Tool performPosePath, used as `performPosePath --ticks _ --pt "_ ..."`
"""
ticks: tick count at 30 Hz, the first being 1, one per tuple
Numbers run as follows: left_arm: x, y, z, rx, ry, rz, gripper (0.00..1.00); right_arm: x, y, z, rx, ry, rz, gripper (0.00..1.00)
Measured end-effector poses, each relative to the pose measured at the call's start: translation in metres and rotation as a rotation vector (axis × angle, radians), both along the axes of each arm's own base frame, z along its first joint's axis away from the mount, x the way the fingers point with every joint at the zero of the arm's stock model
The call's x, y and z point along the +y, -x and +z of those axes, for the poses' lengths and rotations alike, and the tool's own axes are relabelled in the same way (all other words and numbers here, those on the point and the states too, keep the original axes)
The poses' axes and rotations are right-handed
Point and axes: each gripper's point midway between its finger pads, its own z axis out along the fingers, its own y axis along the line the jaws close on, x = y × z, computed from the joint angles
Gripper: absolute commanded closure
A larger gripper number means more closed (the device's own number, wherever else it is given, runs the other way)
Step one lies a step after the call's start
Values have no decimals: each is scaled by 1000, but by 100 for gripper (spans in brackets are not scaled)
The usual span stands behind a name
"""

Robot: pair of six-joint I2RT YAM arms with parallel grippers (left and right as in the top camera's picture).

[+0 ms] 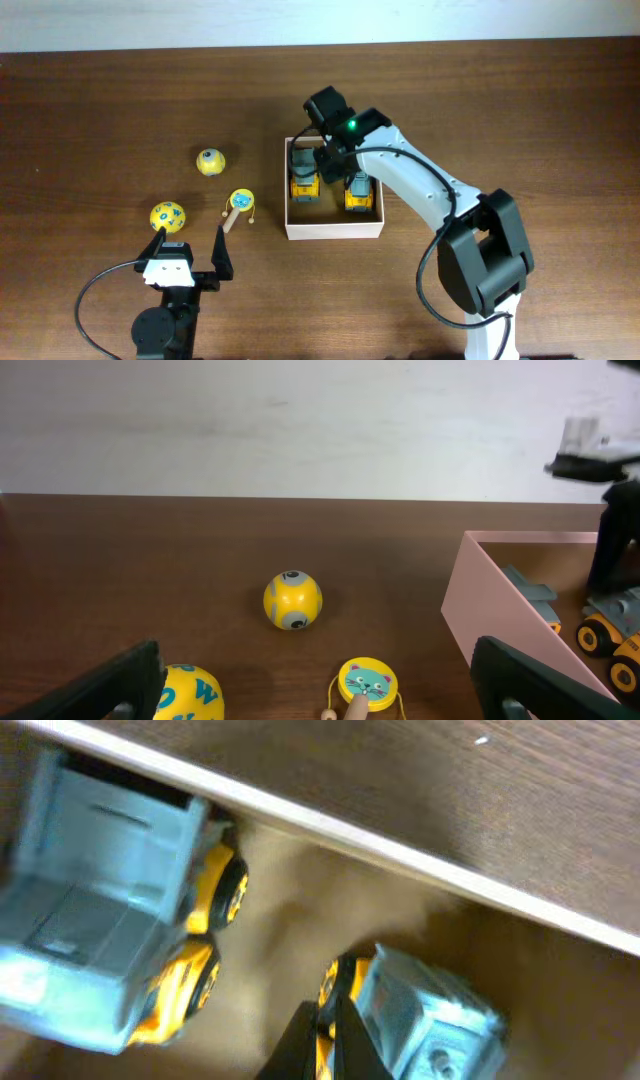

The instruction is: Pack container

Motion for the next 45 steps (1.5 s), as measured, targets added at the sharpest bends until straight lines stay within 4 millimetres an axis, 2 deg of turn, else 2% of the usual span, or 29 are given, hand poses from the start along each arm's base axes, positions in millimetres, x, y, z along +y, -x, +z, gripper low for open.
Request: performPosePath --ticks 4,13,21,31,38,45 --pt "0 0 0 0 0 0 1 0 8 10 27 21 21 96" --pt "0 0 0 0 0 0 1 -5 47 5 161 92 52 96" --pt "0 0 0 0 0 0 1 -15 71 3 259 126 36 96" --pt "0 0 0 0 0 0 1 -21 81 0 301 145 33 96" --pt "0 0 0 0 0 0 1 -26 88 -20 323 159 32 96" --pt "0 0 0 0 0 0 1 -22 82 -27 294 141 35 96"
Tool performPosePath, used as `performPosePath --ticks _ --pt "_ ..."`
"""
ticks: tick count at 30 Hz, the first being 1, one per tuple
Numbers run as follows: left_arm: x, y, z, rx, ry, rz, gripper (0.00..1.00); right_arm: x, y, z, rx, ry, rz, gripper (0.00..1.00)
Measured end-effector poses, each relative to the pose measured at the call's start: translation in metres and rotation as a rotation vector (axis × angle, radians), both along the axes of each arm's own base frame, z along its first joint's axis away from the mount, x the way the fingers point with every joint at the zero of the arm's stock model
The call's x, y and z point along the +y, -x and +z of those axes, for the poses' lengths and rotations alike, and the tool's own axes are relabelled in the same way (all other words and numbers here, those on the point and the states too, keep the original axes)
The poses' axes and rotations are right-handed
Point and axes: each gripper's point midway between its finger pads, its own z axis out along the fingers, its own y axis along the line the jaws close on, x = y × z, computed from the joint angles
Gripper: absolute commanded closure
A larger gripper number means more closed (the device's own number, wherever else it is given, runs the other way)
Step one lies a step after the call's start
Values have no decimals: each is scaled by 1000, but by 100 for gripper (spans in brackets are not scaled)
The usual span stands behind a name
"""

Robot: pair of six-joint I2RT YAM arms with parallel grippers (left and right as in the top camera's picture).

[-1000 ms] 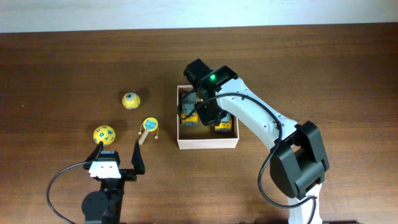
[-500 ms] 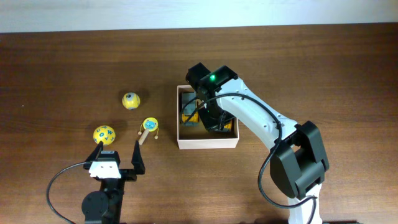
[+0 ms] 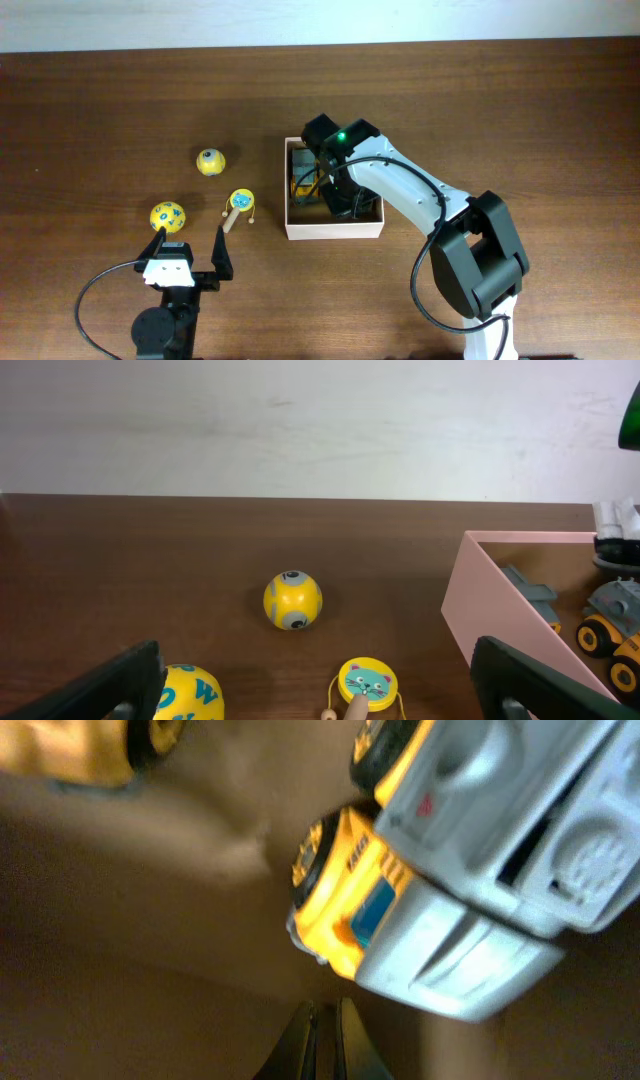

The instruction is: Pack container

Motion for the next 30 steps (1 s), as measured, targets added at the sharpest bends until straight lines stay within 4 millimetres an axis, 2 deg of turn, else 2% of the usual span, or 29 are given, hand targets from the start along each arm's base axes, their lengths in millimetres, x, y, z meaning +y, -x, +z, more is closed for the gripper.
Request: performPosePath --ticks 30 --pt "0 0 0 0 0 0 1 -11 -28 1 -114 51 19 96"
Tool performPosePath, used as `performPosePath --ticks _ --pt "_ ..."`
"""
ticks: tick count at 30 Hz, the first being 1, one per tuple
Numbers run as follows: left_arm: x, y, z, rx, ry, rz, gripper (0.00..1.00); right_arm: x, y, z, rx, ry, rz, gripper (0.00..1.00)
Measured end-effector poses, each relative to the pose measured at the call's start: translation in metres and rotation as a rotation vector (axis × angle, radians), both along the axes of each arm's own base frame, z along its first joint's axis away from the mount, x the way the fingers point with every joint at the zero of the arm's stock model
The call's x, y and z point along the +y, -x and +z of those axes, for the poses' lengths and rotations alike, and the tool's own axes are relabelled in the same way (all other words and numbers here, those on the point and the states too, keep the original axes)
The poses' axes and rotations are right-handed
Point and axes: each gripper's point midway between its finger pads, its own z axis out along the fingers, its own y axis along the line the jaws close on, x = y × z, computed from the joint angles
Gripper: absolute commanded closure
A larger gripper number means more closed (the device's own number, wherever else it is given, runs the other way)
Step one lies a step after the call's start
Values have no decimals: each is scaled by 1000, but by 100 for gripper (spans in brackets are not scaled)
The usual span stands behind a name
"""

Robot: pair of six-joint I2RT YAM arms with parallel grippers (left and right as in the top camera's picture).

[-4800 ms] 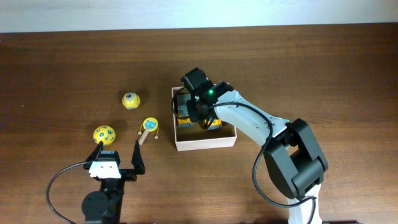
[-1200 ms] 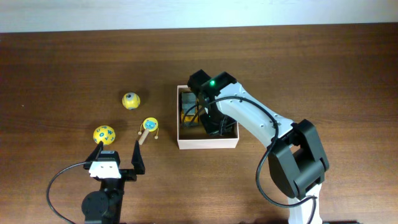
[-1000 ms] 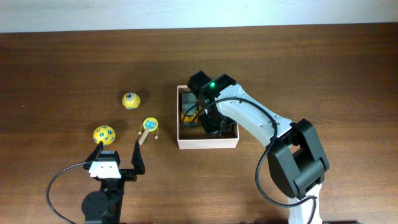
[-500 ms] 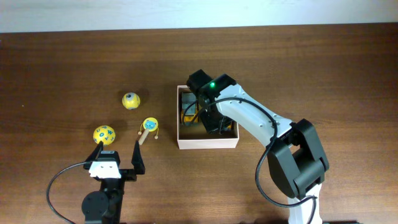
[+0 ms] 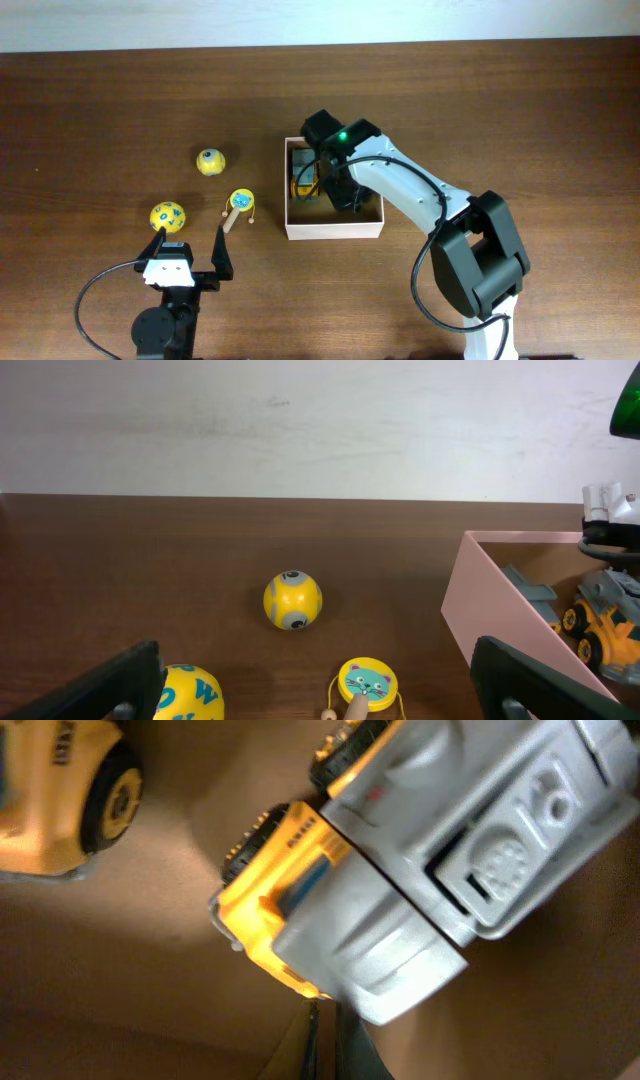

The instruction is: Pack container

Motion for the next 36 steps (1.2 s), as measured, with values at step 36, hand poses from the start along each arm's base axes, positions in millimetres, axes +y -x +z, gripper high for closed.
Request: performPosePath --ticks 36 --pt "0 0 0 0 0 0 1 60 -54 28 -240 -194 72 96"
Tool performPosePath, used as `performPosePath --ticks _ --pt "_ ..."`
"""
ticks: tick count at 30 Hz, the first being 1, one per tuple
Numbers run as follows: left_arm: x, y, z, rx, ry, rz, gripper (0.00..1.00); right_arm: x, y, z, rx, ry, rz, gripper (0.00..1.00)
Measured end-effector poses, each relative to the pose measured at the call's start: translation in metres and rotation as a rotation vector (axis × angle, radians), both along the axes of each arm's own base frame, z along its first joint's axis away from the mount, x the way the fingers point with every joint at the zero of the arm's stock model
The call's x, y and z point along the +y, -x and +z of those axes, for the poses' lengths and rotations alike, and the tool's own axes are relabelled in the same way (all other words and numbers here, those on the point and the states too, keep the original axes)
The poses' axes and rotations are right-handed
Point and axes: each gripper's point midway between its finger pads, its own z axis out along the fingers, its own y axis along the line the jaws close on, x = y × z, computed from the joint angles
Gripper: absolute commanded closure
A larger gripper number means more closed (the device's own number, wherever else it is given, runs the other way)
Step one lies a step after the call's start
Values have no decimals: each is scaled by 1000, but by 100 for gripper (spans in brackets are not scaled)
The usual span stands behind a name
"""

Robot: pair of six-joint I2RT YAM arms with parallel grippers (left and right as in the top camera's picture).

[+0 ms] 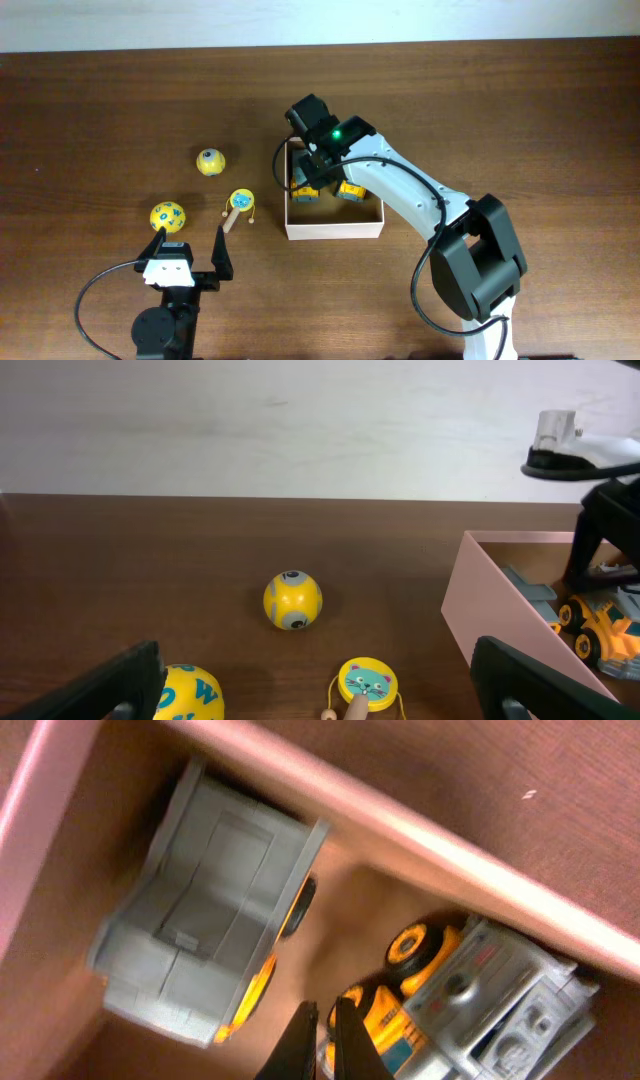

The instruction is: Pack container

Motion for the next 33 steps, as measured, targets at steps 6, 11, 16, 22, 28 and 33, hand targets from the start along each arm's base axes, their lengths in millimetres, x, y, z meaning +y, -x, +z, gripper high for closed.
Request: performPosePath --ticks 6,11,16,22,28,33 --pt "0 0 0 0 0 0 1 1 -17 6 -62 -30 -35 96" --pt "0 0 0 0 0 0 1 -1 -22 8 -80 -39 -65 96" --pt "0 0 0 0 0 0 1 -3 -22 -2 -63 -27 -78 96" --pt "0 0 0 0 0 0 1 -6 -19 -21 -24 -4 -92 96" --pt "0 0 0 0 0 0 1 -8 -15 -24 -7 8 -94 96" --pt "0 0 0 0 0 0 1 -11 -11 -32 16 25 -96 96"
